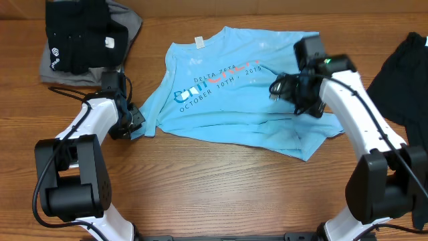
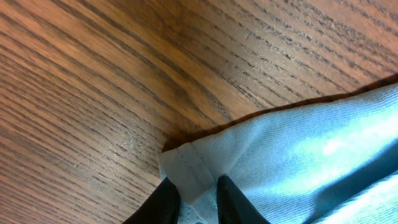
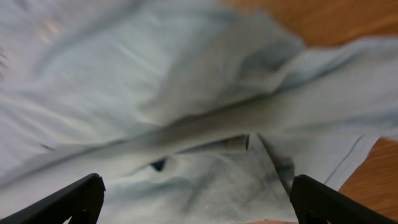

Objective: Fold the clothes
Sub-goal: 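Lower the right gripper and grasp the T-shirt's right side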

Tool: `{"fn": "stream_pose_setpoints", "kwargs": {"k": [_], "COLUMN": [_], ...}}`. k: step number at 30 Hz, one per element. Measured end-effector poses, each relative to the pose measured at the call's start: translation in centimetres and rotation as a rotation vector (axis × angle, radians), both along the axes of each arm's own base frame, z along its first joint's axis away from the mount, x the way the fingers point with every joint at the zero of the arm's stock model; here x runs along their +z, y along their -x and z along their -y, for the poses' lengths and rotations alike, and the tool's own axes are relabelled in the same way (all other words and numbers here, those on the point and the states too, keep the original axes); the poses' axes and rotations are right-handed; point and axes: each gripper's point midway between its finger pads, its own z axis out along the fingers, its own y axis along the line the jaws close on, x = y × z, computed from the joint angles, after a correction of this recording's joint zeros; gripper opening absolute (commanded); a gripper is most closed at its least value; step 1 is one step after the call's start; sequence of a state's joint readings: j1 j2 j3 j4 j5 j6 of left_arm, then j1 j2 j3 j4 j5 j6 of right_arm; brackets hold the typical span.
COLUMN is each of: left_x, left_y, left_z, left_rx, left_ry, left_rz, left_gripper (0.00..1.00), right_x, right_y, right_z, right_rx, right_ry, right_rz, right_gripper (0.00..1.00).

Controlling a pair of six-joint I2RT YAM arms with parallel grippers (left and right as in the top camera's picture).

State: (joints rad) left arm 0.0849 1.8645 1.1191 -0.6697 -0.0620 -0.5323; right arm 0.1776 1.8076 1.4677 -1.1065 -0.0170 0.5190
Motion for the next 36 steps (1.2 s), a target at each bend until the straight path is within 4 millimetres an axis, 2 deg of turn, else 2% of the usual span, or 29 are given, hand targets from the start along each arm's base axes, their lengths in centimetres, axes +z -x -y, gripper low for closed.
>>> {"fn": "stream_pose_setpoints", "kwargs": {"k": [2,5,9,14,17,23,27,35,36], "left_x": [0.0,0.0,0.0,0.0,0.0,-0.1,0.0,0.0,0.0], "left_y": [0.1,0.1,0.2,0.3,0.5,0.6,0.5,0.5,0.5], "left_z": [0.0,0.0,0.0,0.0,0.0,0.1,0.1,0.1,0.1], "left_rx": [0.000,0.000,0.000,0.000,0.000,0.000,0.000,0.000,0.000], "left_ry": [0.000,0.000,0.001,0.001,0.002,0.002,0.002,0.003,0.003], "left_rz": [-0.002,-0.003,-0.010,-0.014,-0.020,-0.024,-0.024,-0.024,-0.024], "left_gripper": [0.24,0.24,0.24,0.23,0.23,0.22,0.21,0.22,0.22], "right_x": [-1.9,-3.2,-3.2,-3.5,-4.7,-7.5,-7.8,-7.8,-7.8], "right_y": [1.3,2.2,2.0,1.5,1.4,1.7,1.7,1.3,1.3], "right_z": [-0.1,-0.3,-0.5,-0.6,-0.6,-0.6,-0.5,0.6,0.7], "right_rx": [0.001,-0.001,0.002,0.003,0.001,0.000,-0.006,-0.031,-0.031], "right_ry": [-0.010,-0.023,-0.034,-0.039,-0.037,-0.027,-0.027,-0.011,-0.008], "right_rz": [-0.047,-0.075,-0.069,-0.055,-0.077,-0.151,-0.156,-0.145,-0.143], "right_gripper": [0.90,0.85,0.86,0.80,0.73,0.66,0.58,0.55,0.53]}}
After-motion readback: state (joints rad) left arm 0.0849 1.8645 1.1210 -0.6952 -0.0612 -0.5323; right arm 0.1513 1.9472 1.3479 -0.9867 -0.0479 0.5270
